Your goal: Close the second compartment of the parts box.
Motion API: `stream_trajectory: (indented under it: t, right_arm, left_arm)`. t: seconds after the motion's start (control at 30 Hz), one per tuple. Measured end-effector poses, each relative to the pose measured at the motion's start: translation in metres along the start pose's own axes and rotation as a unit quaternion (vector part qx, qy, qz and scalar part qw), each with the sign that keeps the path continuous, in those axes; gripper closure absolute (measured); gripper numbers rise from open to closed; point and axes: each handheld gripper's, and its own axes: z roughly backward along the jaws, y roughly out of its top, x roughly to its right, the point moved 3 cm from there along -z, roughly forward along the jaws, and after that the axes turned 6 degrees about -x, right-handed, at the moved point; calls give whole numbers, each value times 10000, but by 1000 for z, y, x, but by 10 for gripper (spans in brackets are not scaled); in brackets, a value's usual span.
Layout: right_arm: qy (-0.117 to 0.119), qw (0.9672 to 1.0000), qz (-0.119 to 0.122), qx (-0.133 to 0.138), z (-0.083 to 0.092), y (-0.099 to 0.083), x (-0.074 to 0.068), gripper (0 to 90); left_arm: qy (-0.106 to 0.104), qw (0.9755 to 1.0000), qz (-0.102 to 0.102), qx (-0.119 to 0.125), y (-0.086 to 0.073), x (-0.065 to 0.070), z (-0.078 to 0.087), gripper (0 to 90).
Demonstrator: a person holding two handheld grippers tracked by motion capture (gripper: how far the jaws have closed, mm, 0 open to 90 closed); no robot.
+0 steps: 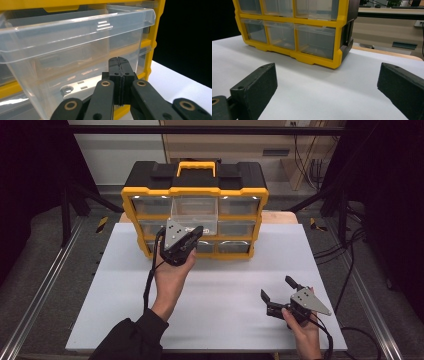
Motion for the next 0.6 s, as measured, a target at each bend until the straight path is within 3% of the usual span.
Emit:
stream_trajectory:
  t: [0.6]
  right_arm:
    - [-38,10000,74,-2,0,-1,-1,34]
  left_arm:
    - [132,9998,151,57,7,-15,-6,898]
